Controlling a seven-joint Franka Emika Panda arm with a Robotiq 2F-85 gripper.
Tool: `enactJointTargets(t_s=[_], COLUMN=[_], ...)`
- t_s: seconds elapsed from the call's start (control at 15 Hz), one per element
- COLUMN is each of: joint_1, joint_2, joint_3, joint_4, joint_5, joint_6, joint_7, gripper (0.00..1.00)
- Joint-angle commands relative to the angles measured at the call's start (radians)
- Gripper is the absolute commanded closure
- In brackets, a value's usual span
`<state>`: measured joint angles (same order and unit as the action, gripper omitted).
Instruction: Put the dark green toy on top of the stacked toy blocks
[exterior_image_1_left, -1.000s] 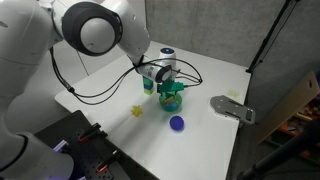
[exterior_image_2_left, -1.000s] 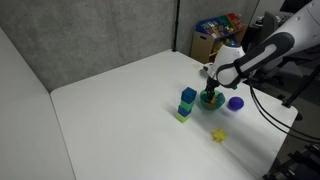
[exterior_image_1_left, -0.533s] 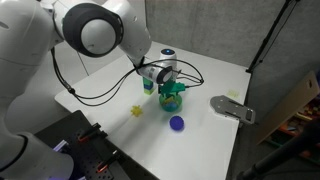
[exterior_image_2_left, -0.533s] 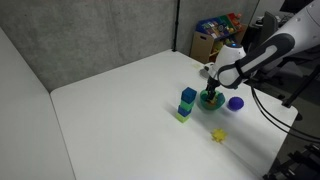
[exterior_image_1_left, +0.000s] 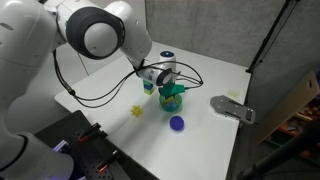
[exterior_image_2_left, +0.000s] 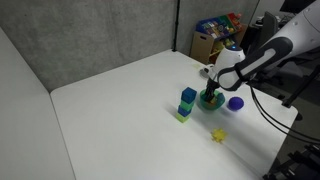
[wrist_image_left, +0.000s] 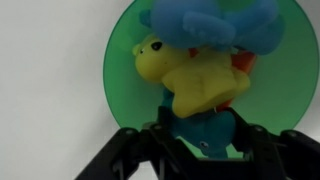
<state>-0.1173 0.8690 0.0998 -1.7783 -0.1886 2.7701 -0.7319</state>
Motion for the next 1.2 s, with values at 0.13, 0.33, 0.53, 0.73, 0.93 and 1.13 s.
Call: enactJointTargets(t_s=[0.13,0.33,0.53,0.73,0.93,1.13], joint_1=[-0.013,-0.019,-0.023,-0.034,-0.034,-0.032], joint_2=[0.007,-0.012,-0.038,-0.067,-0.096,-0.116], joint_3=[0.001,0.001,-0.001,0.003,-0.003,-0.006], joint_4=[0.01,0.002,-0.009,-0.019,-0.026,-0.024], joint_5=[-0.025,-0.02,-0.021,-0.016,-0.016,-0.012], joint_6=[0.024,0.029,0.039,0.045,0.047,0.036], joint_7=[-0.004,0.003,0.005,0.006,0.014,0.023], gripper=[0.73,0.79,0.85,0.96,0.97,0.99])
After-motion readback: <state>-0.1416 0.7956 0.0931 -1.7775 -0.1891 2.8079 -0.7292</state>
